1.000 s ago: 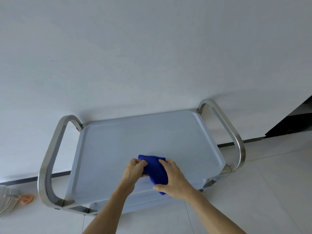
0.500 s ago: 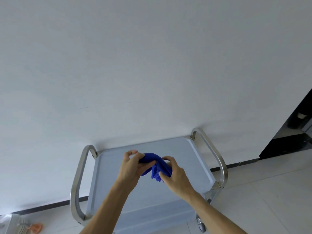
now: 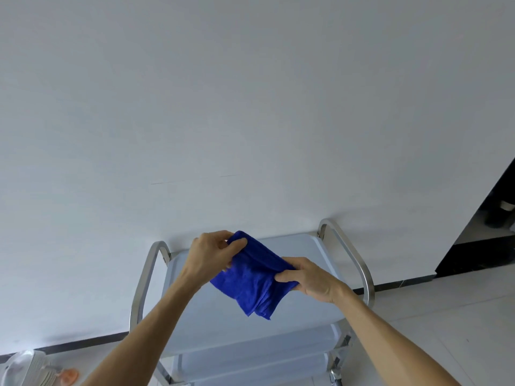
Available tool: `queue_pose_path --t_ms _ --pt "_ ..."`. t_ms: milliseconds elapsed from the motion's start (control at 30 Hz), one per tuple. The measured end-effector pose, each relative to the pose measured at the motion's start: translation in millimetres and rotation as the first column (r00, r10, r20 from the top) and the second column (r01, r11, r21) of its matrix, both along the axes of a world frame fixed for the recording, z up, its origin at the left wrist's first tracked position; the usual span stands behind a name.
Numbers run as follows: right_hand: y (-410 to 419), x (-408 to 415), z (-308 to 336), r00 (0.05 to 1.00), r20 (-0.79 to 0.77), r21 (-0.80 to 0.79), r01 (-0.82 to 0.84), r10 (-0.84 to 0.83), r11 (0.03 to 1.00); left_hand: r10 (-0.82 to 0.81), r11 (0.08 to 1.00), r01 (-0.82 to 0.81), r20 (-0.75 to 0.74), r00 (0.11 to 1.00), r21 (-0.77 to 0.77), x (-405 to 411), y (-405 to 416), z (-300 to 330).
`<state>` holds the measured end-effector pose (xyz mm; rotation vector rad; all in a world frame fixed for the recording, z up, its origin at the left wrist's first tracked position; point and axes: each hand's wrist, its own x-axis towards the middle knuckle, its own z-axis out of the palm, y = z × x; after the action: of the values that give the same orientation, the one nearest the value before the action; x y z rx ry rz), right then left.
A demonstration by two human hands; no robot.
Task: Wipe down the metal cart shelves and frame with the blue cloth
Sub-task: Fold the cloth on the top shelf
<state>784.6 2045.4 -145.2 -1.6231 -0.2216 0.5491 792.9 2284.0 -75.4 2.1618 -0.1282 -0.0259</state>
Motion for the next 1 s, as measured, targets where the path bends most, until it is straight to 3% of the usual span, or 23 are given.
queue_pose_path --t_ms 100,200,300,400,500,600,733,900,1000 --pt "-5 4 10 0.998 -0.013 -0.044 -0.056 0.055 0.997 -0.022 0.985 -0.003 0.139 0.99 0.174 6 -5 4" --pt "3 8 29 0.991 0.109 -0.186 -0.055 0.076 0.981 -0.087 0.99 0.068 0.161 0.983 0.124 8 -13 7" --pt "18 16 47 0.957 0.29 -0.248 0.075 0.0 0.966 -0.122 0.989 0.107 0.171 0.978 0.099 10 -22 10" --pt "20 25 64 0.927 0.374 -0.182 0.114 -0.038 0.977 -0.056 0.997 0.063 0.152 0.987 -0.041 14 -23 13" --pt "18 32 82 0.915 0.404 -0.167 0.075 -0.001 0.983 -0.004 0.948 0.034 0.093 0.996 -0.317 15 -18 9" --pt "18 37 94 0.897 0.439 -0.174 0.036 0.045 0.984 -0.146 0.887 0.139 0.018 0.989 -0.44 9 -11 -7" --pt "15 45 101 0.905 0.424 -0.121 0.018 0.035 0.992 -0.226 0.921 0.195 -0.055 0.973 -0.338 1 -2 -44" --pt "10 58 84 0.942 0.333 -0.087 -0.008 0.036 0.996 -0.053 0.897 0.025 -0.051 0.997 -0.442 -11 24 -59" --pt "17 65 59 0.97 0.23 -0.114 -0.049 0.075 0.992 -0.046 0.869 0.005 -0.07 0.996 -0.494 -18 47 -59"
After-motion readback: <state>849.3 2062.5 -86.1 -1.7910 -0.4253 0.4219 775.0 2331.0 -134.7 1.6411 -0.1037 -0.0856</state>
